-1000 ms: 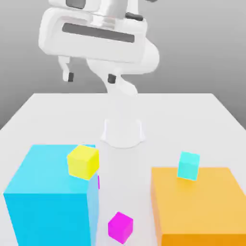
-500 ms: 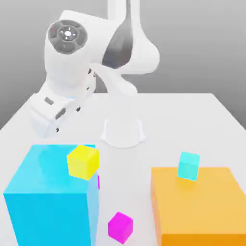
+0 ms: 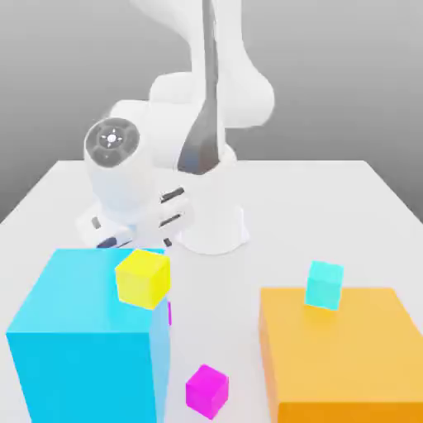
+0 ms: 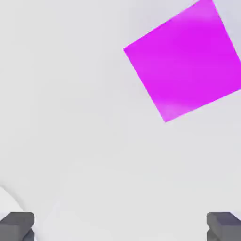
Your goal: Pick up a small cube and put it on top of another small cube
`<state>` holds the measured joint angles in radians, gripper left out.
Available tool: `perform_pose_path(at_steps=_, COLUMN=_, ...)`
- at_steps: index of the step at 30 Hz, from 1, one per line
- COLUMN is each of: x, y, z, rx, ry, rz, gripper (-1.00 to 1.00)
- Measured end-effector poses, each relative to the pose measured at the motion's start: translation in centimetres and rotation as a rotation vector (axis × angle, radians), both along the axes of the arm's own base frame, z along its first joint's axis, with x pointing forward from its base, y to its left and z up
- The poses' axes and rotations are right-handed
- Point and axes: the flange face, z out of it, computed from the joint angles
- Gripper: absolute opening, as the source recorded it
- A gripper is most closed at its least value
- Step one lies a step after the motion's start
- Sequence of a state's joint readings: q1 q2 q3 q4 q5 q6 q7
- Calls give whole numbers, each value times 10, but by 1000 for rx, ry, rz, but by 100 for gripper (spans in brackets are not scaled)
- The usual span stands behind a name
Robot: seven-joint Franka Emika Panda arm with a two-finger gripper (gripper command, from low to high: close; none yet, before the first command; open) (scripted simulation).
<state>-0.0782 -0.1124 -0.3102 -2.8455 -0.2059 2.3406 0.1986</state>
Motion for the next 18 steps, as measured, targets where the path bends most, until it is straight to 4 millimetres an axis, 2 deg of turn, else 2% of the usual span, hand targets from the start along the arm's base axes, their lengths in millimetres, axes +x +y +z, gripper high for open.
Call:
perform_pose_path(at_steps=15, x=14, y=4, z=-7, rx=-195, ry=-329, rz=-828, gripper=0)
perform_pose_path(at_steps=18, x=14, y=10, z=-14, rx=-212, ry=-355, rz=-880, gripper=0)
